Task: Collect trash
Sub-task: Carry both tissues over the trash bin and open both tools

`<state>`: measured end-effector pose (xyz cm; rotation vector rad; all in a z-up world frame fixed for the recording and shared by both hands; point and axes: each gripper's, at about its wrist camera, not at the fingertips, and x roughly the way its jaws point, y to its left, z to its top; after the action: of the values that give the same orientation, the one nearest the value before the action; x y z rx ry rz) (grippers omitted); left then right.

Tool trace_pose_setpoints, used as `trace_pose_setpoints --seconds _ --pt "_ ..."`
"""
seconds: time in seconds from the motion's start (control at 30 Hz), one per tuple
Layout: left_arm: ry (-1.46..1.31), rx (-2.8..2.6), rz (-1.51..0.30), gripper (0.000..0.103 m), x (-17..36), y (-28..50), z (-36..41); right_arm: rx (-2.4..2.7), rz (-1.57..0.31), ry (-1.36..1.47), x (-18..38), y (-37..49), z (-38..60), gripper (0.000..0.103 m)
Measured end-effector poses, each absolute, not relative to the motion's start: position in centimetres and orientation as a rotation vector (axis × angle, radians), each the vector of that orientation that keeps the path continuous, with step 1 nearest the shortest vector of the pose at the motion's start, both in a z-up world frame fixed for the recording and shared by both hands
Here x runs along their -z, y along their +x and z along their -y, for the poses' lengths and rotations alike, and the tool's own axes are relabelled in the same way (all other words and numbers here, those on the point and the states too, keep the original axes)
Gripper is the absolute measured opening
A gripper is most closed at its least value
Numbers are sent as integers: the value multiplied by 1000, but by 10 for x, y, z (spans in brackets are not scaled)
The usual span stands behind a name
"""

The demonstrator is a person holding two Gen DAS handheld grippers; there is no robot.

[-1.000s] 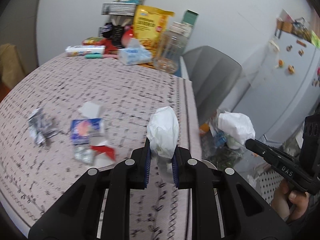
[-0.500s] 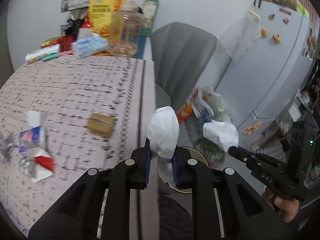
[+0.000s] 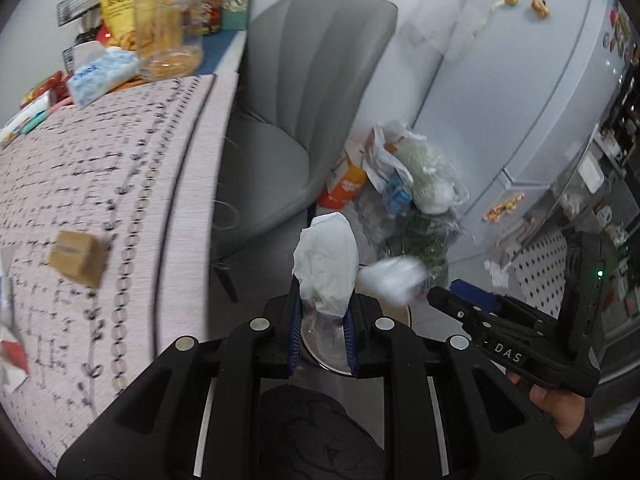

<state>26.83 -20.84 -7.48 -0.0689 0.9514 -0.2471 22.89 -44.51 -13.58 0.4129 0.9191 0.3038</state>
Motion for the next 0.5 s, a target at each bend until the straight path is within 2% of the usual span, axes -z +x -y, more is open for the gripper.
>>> trace_pose_setpoints --seconds 0.5 --pt "-6 362 -1081 20 124 298 288 -173 -916 478 154 205 522 62"
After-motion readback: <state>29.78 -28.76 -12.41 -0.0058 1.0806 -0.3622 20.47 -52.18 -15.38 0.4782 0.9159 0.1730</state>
